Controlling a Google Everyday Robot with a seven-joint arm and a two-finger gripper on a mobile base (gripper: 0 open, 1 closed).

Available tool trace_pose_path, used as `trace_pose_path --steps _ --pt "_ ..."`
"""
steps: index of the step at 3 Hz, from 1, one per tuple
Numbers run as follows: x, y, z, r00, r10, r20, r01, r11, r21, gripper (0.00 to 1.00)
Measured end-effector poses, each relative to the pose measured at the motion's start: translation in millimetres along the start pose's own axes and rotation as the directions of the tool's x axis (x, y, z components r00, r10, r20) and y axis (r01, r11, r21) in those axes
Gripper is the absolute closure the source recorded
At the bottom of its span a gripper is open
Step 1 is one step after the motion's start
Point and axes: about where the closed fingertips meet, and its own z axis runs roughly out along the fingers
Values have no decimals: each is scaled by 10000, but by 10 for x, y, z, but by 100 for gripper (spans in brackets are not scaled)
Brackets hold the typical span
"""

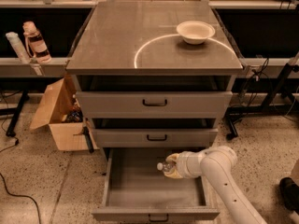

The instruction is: Place water bottle into bottom drawer

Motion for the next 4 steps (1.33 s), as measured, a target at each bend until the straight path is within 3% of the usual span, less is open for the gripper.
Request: trace_pose_path --steps 1,2,4 --pt "136 19 117 9993 165 -323 -166 9999 -46 100" --pt "295 43 271 9954 189 -935 -159 9993 330 100" --pt "798 -6 618 9717 535 -2300 -361 9962 793 100"
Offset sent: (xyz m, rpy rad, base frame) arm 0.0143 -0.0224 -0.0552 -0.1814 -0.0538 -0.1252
